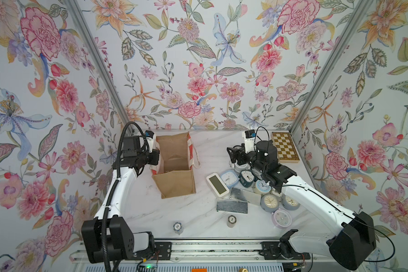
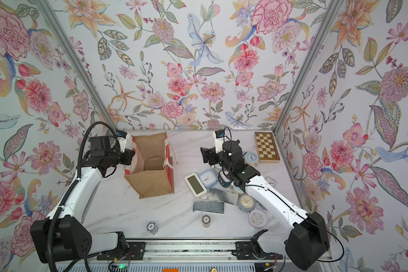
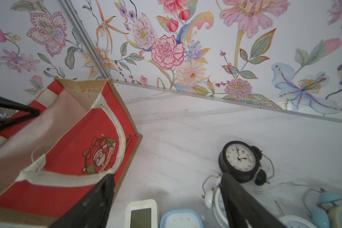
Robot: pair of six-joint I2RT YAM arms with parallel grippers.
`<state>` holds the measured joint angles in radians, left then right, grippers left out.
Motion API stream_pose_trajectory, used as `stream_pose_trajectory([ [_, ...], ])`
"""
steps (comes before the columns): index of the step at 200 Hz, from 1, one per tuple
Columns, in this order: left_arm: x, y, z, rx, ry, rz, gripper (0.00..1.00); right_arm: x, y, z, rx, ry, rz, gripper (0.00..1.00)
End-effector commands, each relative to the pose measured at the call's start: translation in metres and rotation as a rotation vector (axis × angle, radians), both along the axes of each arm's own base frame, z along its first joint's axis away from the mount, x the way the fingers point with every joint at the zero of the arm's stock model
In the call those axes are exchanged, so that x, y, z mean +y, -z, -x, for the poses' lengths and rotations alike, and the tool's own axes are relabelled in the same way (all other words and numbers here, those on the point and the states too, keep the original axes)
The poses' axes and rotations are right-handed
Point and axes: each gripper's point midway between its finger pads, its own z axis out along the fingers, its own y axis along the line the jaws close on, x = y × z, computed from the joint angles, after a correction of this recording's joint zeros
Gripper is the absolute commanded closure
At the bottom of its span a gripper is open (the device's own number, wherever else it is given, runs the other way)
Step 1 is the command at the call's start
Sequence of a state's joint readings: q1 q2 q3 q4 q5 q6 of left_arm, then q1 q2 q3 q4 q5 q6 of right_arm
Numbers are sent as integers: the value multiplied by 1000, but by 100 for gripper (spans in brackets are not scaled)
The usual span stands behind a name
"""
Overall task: Put the alarm clock into the canvas bag
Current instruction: Move the canvas bag to the center of the board.
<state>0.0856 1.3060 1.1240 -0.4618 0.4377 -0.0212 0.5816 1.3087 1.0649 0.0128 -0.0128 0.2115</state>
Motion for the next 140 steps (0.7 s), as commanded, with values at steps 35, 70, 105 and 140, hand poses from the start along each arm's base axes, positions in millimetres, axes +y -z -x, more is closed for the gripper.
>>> stream_pose_trajectory([
  [35, 4, 12, 2, 11, -33, 4, 97, 81, 0, -2, 231, -196, -162, 25],
  [70, -2, 5, 0, -33, -15, 38, 97, 131, 1, 10, 297, -279, -195, 29],
  [105, 0, 5, -1, -37, -29, 38, 96, 168, 18, 12, 398, -320, -191, 37],
  [140, -4, 0, 1, -50, -12, 48, 95, 193, 35, 11, 447, -347, -154, 59],
])
